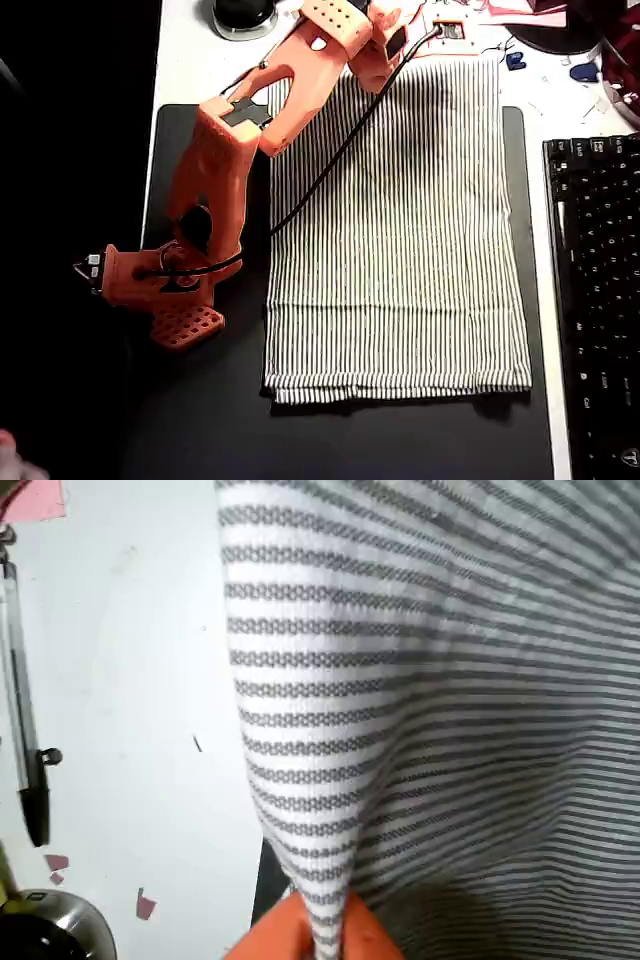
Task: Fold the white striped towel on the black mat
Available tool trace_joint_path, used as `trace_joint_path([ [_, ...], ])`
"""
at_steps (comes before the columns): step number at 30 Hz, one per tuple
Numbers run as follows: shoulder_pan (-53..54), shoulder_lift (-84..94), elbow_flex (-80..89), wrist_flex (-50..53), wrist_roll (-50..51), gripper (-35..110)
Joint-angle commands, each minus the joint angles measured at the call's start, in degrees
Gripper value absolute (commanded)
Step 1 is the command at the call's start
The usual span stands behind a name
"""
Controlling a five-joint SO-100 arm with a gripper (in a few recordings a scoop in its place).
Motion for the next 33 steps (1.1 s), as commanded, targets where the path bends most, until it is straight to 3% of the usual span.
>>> trace_joint_path([
  [1, 3.69, 8.09, -3.16, 3.16, -2.9, 0],
  [9, 21.36, 29.44, 17.05, 2.02, -17.4, 0],
  [15, 35.68, 35.6, 26.72, 0.97, -25.93, 0],
  [24, 53.96, 28.04, 40.52, -11.95, -34.89, 0],
  [33, 61.35, 15.56, 48.16, -26.46, -38.94, 0],
])
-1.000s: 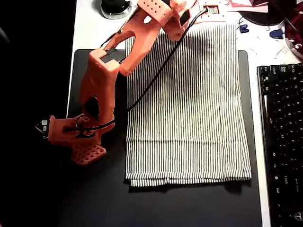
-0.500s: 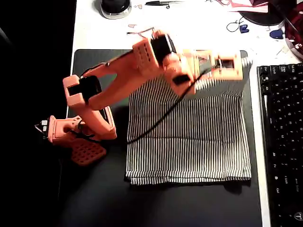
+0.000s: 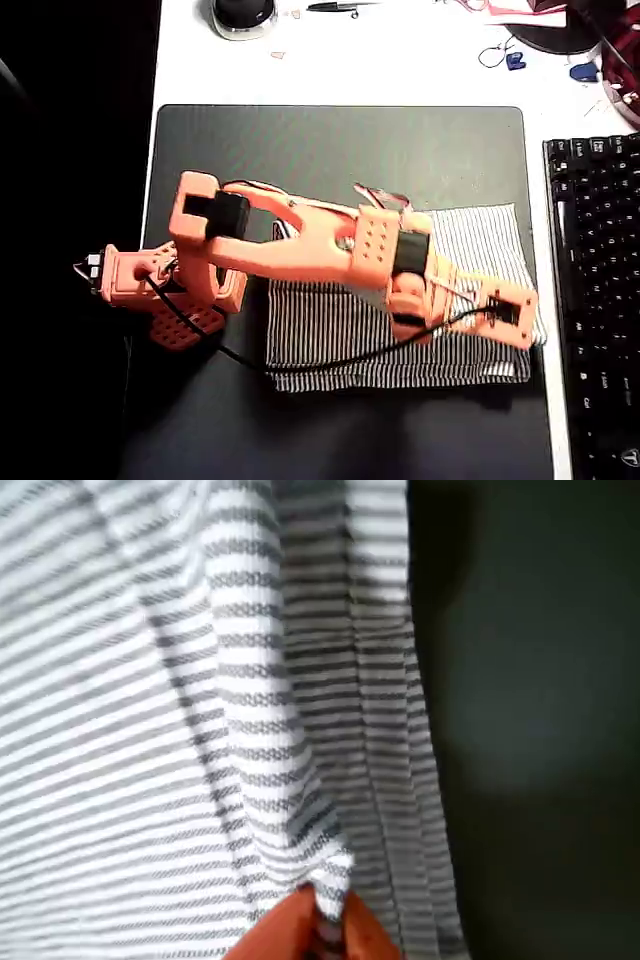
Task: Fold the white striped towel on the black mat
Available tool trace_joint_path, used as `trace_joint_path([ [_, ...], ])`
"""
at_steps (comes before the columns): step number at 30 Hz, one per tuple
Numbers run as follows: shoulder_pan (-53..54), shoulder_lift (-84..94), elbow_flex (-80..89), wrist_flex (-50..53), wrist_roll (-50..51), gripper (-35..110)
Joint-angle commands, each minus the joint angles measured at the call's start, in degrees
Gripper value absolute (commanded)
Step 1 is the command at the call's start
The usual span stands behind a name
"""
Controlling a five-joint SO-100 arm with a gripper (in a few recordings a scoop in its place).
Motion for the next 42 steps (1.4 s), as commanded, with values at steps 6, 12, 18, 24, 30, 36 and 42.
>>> trace_joint_path([
  [6, 3.52, 0.35, 3.69, -2.02, -3.69, 0],
  [12, 4.57, 5.1, -0.26, 2.9, -2.9, 0],
  [18, 2.99, 9.84, -3.16, 13.89, -3.78, 0],
  [24, 8.88, 10.37, 8.61, 5.19, -10.9, 2],
  [30, 12.13, 6.59, 12.92, -4.31, -14.33, 15],
  [36, 11.51, 11.25, 6.15, 7.47, -11.95, 17],
  [42, 11.95, 22.5, 7.21, 22.76, -13.62, 15],
])
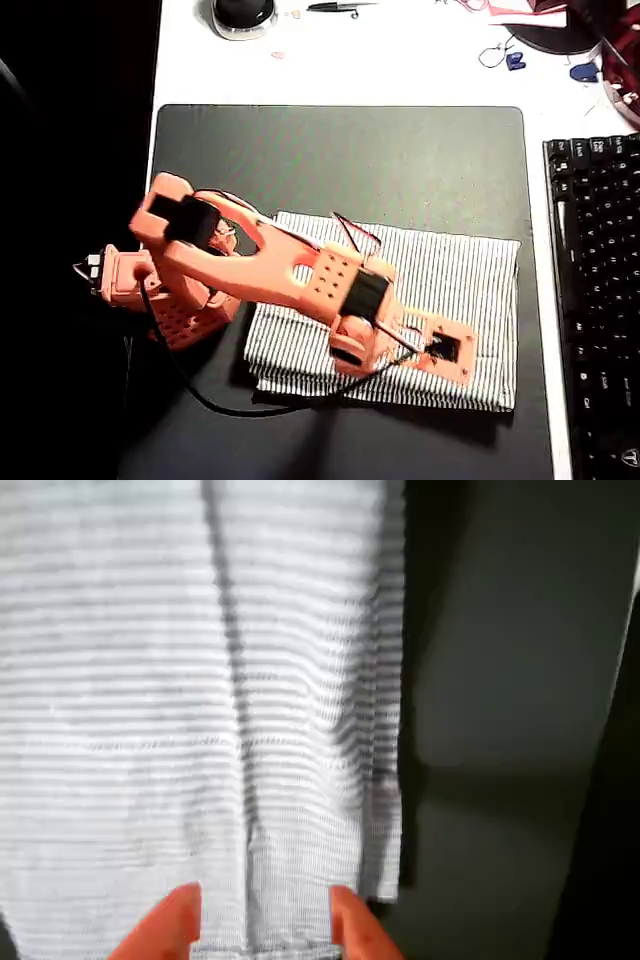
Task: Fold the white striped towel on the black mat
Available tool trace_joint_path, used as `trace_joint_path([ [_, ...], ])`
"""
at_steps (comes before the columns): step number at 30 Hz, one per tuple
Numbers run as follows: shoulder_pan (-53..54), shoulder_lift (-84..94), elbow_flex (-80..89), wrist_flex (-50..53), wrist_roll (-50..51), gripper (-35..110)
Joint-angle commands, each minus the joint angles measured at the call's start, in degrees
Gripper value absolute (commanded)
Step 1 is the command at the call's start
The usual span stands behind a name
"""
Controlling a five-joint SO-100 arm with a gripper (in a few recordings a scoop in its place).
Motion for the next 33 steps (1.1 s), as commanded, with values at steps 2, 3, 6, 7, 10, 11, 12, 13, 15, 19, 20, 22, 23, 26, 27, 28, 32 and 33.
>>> trace_joint_path([
  [2, 0.53, 6.33, 3.96, 0.7, -0.62, 16],
  [3, -0.18, 6.42, 5.45, -0.97, 0.0, 16],
  [6, -4.22, 4.57, 6.68, -2.46, 3.96, 16],
  [7, -5.62, 4.04, 6.5, -3.34, 5.63, 17],
  [10, -5.71, 2.11, 3.43, -8.17, 6.5, 18],
  [11, -3.96, 0.97, 2.9, -10.63, 4.75, 18],
  [12, -1.85, -0.44, 2.81, -13.18, 2.29, 18],
  [13, 0.18, -1.93, 2.9, -15.82, 0.18, 18],
  [15, 3.43, -5.27, 2.46, -19.34, -2.99, 18],
  [19, 7.56, -10.81, 1.67, -23.73, -6.33, 22],
  [20, 8.17, -12.04, 2.37, -25.93, -7.29, 23],
  [22, 9.05, -14.41, 2.9, -29.09, -8.79, 25],
  [23, 9.05, -15.47, 2.9, -29.79, -9.23, 25],
  [26, 7.91, -17.93, 4.04, -32.17, -8.7, 24],
  [27, 7.12, -18.46, 5.19, -34.19, -7.82, 23],
  [28, 6.24, -18.98, 5.98, -35.16, -7.12, 21],
  [32, 2.99, -19.42, 8.88, -38.14, -5.89, 12],
  [33, 2.11, -19.42, 9.49, -39.02, -5.71, 8],
])
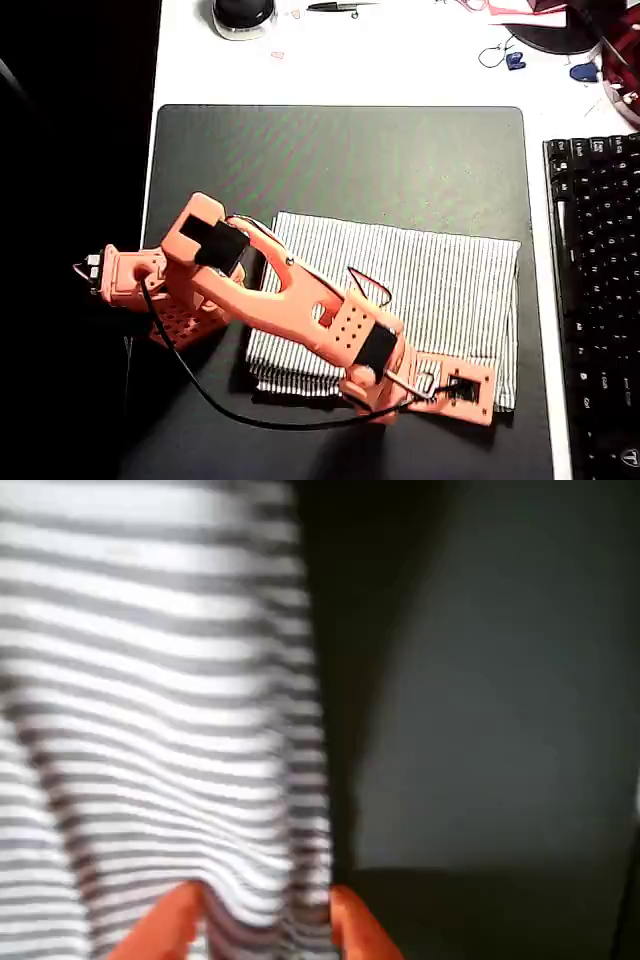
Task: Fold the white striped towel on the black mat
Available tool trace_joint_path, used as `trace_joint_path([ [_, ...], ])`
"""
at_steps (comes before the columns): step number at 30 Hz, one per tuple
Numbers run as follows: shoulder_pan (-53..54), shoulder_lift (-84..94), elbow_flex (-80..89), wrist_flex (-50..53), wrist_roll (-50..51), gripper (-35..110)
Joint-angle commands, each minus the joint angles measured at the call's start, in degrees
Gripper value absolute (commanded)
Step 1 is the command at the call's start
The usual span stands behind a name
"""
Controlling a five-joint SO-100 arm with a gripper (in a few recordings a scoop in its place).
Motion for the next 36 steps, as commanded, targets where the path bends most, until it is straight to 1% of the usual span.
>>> trace_joint_path([
  [1, -2.37, -0.62, 0.88, -2.72, 1.14, 5],
  [3, -3.96, -0.44, 0.7, -3.16, 2.2, 0],
  [8, -7.21, -1.58, -2.72, -5.71, 6.5, 0],
  [16, -16.0, -10.02, -19.25, -2.37, 15.56, 0],
  [21, -16.88, -12.39, -24.35, -0.09, 16.17, 1],
  [24, -15.29, -11.07, -24.35, -0.09, 17.05, 13],
  [27, -13.27, -5.8, -22.32, 0.53, 19.25, 18],
  [30, -11.43, 2.46, -19.07, 4.92, 24.43, 19],
  [33, -10.28, 12.48, -13.8, 14.24, 33.4, 17],
  [36, -10.81, 22.41, -4.31, 22.41, 41.75, 17],
])
